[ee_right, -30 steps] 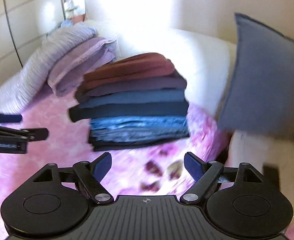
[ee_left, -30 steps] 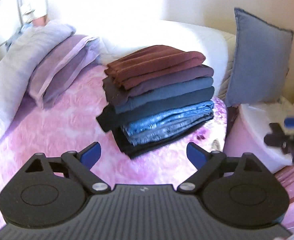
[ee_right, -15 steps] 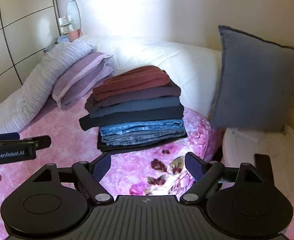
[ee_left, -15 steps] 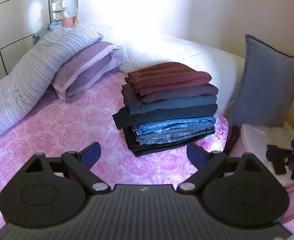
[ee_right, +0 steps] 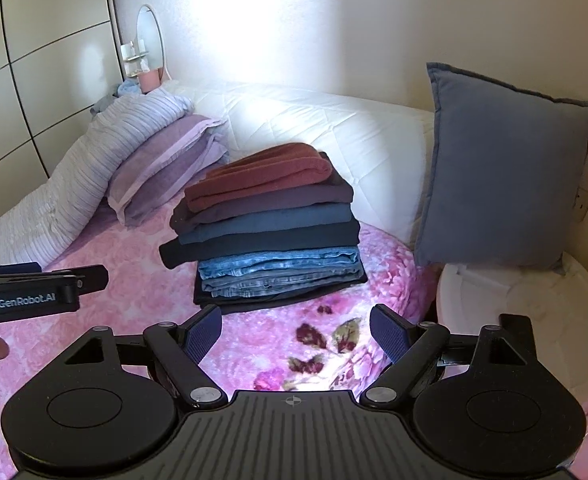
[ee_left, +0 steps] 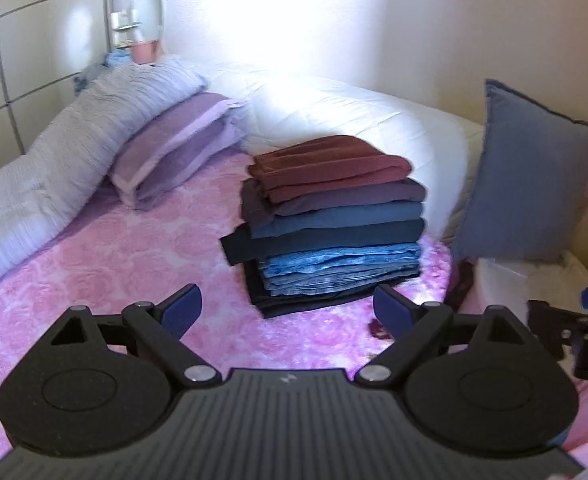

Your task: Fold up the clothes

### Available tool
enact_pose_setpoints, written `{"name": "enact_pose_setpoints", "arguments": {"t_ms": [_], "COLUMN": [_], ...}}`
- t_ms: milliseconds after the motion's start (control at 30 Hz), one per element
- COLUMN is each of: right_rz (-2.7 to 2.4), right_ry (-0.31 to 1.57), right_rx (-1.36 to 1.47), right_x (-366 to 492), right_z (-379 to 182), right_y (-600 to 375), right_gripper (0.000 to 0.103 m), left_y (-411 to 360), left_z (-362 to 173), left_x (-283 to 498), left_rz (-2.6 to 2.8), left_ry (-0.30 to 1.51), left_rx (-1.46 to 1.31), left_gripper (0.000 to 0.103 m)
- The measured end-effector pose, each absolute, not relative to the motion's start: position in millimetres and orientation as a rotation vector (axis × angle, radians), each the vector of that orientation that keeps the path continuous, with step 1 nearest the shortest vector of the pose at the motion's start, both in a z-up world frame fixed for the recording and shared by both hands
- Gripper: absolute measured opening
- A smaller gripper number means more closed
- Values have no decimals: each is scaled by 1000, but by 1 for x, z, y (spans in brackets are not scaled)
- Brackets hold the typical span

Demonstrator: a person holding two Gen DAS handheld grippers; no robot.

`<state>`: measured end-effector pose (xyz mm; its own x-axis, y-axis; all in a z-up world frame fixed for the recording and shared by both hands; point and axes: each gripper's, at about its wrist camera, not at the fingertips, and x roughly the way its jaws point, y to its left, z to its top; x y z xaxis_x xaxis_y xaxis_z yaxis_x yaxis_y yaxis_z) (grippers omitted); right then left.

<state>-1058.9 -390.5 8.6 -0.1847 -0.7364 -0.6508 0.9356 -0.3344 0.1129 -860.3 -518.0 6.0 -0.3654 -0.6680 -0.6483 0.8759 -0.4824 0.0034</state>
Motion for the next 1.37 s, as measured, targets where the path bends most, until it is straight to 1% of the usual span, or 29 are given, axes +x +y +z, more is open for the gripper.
{"name": "enact_pose_setpoints", "arguments": {"t_ms": [400,800,1367], "right_rz": [-1757,-1719,-1689], "right_ry": [372,419,460], "right_rx": [748,760,751], "right_x": [-1061,-1053,-1039], "right_z": [7,0,-3], "right_y": [-391,-398,-402], "right_gripper": [84,84,84], "left_y": [-519,-522,-521], "left_z": [-1,-9,-10], "left_x": [-862,-859,-858], "left_rz": [-1925,-1900,-1903], "left_ry": [498,562,530], "left_rx": [755,791,795], "left_gripper": [91,91,92]}}
